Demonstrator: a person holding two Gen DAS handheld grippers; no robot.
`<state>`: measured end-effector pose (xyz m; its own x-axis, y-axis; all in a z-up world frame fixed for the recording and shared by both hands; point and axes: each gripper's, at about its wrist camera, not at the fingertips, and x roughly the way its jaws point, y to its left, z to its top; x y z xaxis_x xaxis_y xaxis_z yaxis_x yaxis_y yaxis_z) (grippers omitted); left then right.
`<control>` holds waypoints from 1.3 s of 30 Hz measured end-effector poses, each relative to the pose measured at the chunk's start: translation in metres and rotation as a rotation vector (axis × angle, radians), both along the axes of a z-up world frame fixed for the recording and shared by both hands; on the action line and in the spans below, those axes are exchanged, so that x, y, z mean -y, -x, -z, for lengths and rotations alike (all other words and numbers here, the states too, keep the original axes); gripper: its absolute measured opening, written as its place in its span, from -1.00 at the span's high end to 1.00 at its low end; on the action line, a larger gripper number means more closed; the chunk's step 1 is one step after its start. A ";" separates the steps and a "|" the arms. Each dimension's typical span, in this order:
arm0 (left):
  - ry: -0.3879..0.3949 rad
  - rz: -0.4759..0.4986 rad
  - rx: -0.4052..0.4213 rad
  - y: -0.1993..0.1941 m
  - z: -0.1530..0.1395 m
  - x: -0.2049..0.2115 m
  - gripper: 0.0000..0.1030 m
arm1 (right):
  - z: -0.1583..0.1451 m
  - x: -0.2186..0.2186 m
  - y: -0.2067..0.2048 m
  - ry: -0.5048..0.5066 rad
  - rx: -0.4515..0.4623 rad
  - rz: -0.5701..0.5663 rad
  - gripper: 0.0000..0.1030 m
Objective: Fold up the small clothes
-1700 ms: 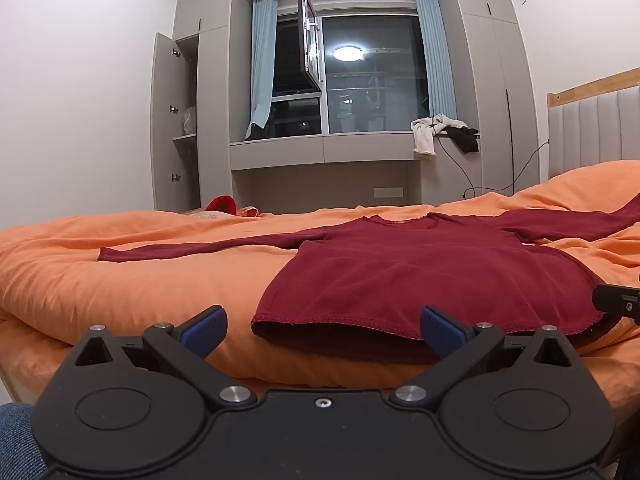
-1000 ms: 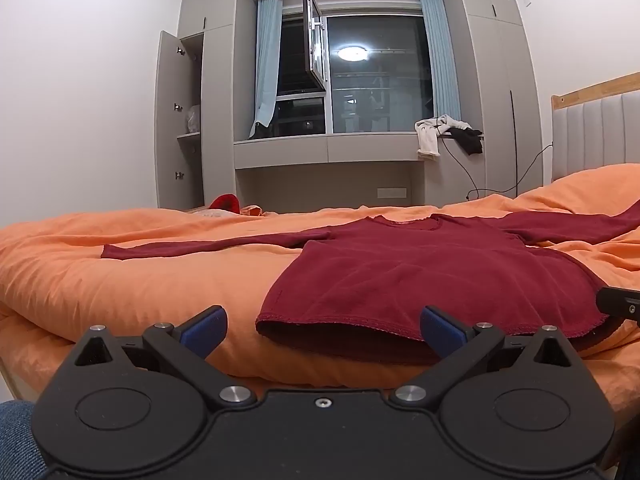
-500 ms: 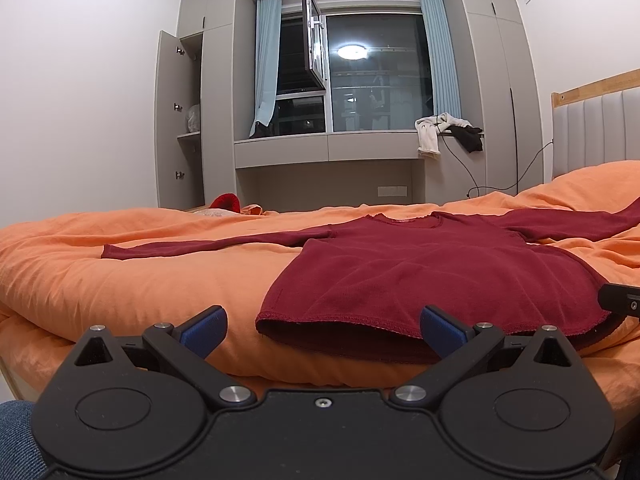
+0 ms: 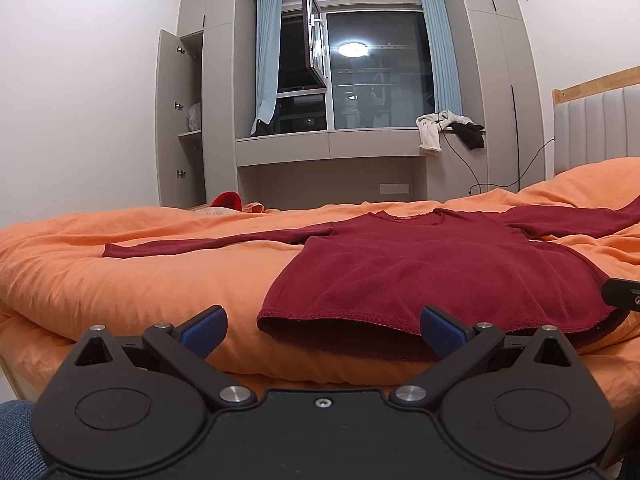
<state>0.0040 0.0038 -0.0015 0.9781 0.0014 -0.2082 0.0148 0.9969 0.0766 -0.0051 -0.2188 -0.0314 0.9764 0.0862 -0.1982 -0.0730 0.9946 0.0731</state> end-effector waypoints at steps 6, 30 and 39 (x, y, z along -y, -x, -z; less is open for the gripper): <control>-0.001 0.000 0.000 0.000 0.000 0.000 -0.99 | 0.000 -0.001 0.003 -0.001 -0.003 0.005 -1.00; -0.004 -0.004 -0.009 -0.005 0.006 0.001 -0.99 | 0.001 -0.005 0.003 0.000 -0.015 0.002 -1.00; -0.018 -0.009 -0.022 -0.007 0.005 0.002 -0.99 | 0.000 -0.004 0.002 -0.003 -0.029 0.001 -1.00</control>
